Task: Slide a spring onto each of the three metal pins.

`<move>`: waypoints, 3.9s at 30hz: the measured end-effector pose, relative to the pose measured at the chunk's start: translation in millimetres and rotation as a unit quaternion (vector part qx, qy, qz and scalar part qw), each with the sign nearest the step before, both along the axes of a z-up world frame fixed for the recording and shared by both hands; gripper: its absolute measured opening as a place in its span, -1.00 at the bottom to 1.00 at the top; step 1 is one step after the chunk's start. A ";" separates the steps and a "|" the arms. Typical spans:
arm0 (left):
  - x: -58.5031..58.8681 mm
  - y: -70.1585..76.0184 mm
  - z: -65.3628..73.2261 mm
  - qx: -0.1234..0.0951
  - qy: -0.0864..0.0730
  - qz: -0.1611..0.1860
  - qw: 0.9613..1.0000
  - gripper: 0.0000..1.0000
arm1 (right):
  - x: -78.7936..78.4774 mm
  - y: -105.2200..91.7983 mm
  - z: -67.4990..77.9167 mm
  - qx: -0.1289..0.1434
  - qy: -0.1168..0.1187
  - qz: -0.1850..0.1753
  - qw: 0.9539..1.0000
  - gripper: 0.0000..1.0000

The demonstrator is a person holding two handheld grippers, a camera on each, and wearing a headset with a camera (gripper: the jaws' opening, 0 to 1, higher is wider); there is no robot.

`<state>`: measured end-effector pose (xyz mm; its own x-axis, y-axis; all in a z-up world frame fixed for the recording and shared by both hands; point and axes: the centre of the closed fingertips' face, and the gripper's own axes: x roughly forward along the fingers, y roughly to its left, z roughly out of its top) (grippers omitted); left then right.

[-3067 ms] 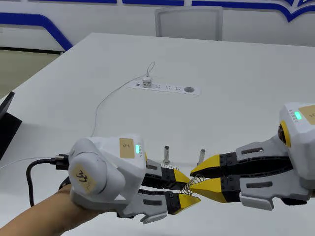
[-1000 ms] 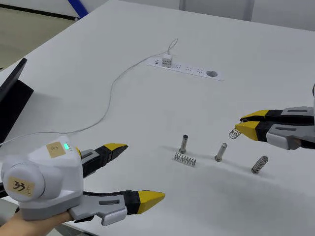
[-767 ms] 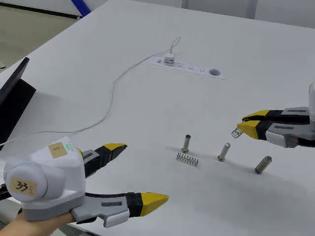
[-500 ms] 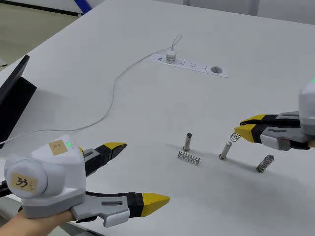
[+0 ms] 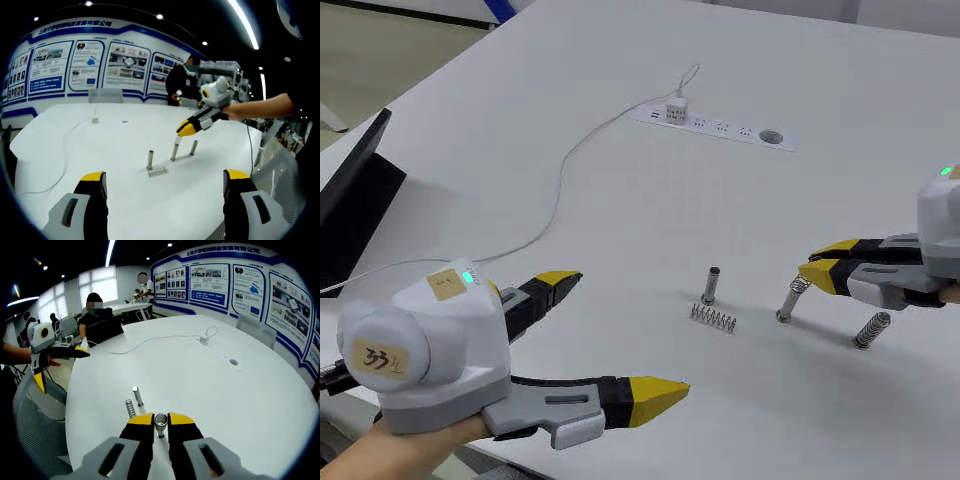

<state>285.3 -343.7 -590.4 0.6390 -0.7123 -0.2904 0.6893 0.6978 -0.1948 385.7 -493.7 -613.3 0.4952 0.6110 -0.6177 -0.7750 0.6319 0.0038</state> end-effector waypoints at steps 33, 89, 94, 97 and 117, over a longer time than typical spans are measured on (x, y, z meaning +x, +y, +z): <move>-5.7 -3.1 -9.5 0.014 0.013 -0.011 1.000 0.97 | -5.0 5.5 -47.8 -0.070 0.010 0.026 0.997 -0.77; -6.8 -0.6 -19.5 0.037 0.027 -0.010 0.999 0.95 | -24.3 67.0 -88.8 -0.079 0.017 0.084 0.993 -0.67; -7.1 -0.8 -20.1 0.039 0.028 -0.010 0.999 0.95 | -27.9 68.7 -89.9 -0.065 0.029 0.083 0.994 -0.74; -7.3 -1.5 -19.6 0.036 0.030 -0.011 0.999 0.94 | -28.5 69.3 -89.9 -0.065 0.029 0.083 0.994 -0.75; -7.8 -2.6 -17.7 0.029 0.035 -0.016 0.999 0.79 | -46.6 59.4 -48.3 -0.069 -0.018 0.114 0.991 -0.78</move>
<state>277.5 -346.3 -608.2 0.5934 -0.7126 -0.3743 0.6970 0.6875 -0.2039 339.1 -434.4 -661.6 0.3777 0.6206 -0.6872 -0.8954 0.4337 -0.1006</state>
